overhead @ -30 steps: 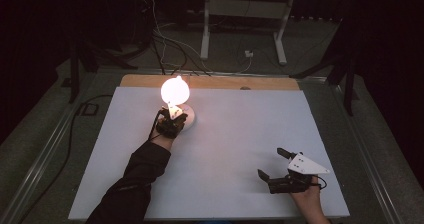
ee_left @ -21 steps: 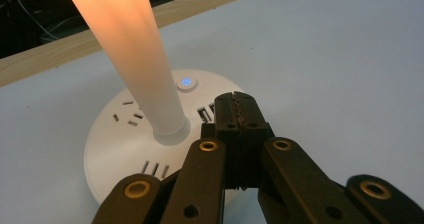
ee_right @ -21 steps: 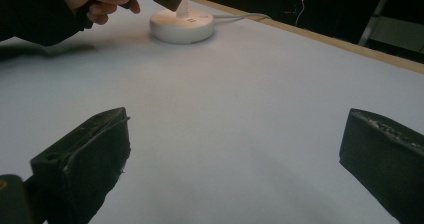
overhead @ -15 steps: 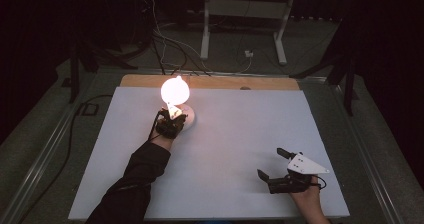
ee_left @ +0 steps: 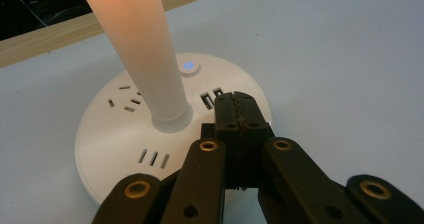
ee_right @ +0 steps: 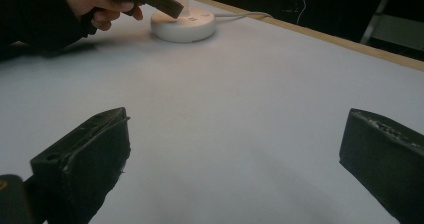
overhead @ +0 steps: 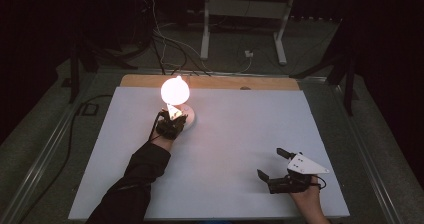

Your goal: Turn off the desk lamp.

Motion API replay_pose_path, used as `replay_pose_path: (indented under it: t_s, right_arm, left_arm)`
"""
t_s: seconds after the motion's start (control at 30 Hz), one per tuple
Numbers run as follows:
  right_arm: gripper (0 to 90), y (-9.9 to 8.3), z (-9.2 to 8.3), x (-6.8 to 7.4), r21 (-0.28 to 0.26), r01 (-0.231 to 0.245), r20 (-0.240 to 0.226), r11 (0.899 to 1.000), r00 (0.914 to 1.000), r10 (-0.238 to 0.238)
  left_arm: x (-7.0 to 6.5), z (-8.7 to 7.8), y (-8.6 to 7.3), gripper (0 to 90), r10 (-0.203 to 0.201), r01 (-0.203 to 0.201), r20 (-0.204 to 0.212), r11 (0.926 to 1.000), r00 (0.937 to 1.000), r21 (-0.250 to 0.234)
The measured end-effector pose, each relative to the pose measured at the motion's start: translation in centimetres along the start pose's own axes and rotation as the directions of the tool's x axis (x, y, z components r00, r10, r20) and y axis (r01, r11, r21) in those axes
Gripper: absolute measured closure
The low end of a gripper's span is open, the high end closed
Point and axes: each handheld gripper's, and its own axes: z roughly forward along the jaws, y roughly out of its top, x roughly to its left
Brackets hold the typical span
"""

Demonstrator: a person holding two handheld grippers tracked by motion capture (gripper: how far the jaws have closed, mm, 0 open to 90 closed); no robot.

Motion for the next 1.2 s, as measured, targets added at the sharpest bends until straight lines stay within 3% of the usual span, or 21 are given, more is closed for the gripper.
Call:
replay_pose_path:
  t_s: [0.5,0.67,0.83,1.2]
  right_arm:
    - [0.0,0.0,0.0,0.0,0.006,0.003,-0.004,1.000,1.0000,-0.003]
    - [0.0,0.0,0.0,0.0,0.007,0.004,-0.004,1.000,1.0000,-0.004]
    - [0.0,0.0,0.0,0.0,0.003,0.007,-0.004,1.000,1.0000,-0.007]
    - [0.0,0.0,0.0,0.0,0.001,0.007,-0.004,1.000,1.0000,-0.007]
  left_arm:
    - [-0.3,0.3,-0.2,90.0,0.016,-0.016,-0.012,0.9998,0.9998,0.010]
    - [-0.7,0.3,-0.4,90.0,0.033,-0.033,-0.035,0.9994,0.9988,-0.006]
    - [-0.7,0.2,-0.4,90.0,0.017,-0.017,-0.017,0.9998,0.9997,-0.012]
    - [-1.1,-1.2,0.9,90.0,0.020,-0.020,-0.001,0.9988,0.9998,-0.046]
